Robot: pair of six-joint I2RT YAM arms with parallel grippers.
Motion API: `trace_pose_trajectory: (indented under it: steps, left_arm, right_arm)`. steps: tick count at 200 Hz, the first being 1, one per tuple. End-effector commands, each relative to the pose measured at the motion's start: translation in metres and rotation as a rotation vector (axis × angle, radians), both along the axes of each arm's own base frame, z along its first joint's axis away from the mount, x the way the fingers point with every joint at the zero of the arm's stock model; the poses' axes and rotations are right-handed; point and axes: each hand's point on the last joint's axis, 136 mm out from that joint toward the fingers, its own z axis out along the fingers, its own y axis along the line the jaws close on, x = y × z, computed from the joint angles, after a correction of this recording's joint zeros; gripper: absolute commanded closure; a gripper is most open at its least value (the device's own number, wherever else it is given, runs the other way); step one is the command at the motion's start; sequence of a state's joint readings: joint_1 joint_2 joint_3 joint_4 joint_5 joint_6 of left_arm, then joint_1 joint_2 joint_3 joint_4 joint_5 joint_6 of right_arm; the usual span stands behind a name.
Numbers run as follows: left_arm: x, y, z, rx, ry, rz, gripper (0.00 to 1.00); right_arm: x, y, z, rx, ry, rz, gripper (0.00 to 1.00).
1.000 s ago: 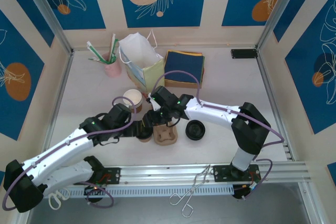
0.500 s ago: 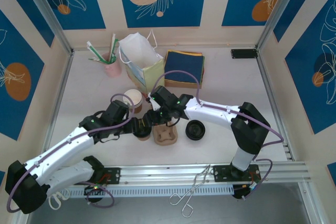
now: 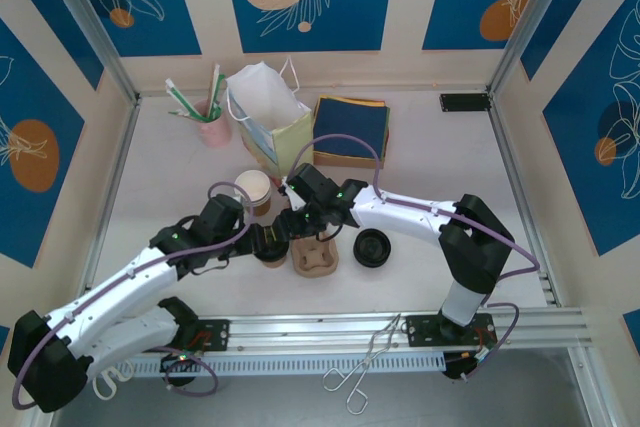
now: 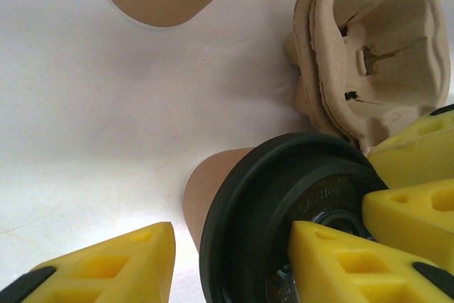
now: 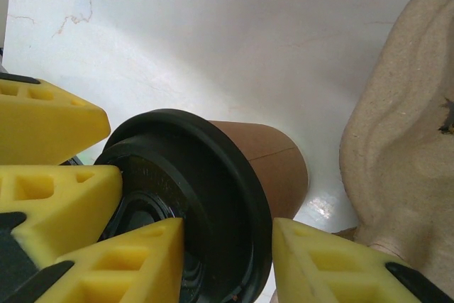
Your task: Pack the takeout coffee
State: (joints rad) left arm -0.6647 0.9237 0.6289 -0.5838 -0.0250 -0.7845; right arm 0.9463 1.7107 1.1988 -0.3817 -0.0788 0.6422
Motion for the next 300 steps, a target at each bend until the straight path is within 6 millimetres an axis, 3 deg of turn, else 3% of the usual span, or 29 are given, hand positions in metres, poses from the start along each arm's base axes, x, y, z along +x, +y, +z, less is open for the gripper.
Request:
trace_pose_trajectory:
  steps: [1,41,65,77,119,207,249,270,300]
  left_arm:
    - [-0.030,0.033,-0.038,0.145,0.156,0.026,0.56]
    - [-0.013,0.016,0.006,0.057,0.058,0.004,0.56]
    - [-0.004,0.008,0.017,0.036,0.033,-0.014,0.56]
    - [-0.001,0.006,0.014,0.036,0.043,-0.016,0.62]
    - [0.000,0.008,-0.006,0.058,0.088,-0.007,0.65]
    - [-0.035,0.033,-0.060,0.122,0.228,0.047,0.73]
    - [-0.030,0.031,-0.034,0.095,0.169,0.038,0.71]
    - [-0.025,0.024,-0.017,0.054,0.130,0.022,0.68]
    - [-0.022,0.020,-0.016,0.042,0.128,0.007,0.68]
  right_arm:
    - [-0.006,-0.010,-0.021,-0.083,0.056,-0.012,0.64]
    - [-0.006,-0.009,-0.019,-0.082,0.052,-0.009,0.64]
    - [-0.006,-0.008,-0.018,-0.082,0.051,-0.007,0.64]
    - [-0.007,-0.008,-0.018,-0.081,0.049,-0.004,0.64]
    - [-0.007,-0.007,-0.017,-0.081,0.050,0.000,0.64]
    - [-0.008,-0.007,-0.024,-0.096,0.064,0.003,0.66]
    - [-0.007,-0.006,-0.017,-0.089,0.052,0.005,0.66]
    - [-0.007,-0.003,-0.002,-0.062,0.029,0.012,0.63]
    - [-0.011,0.002,0.020,-0.029,-0.012,0.038,0.55]
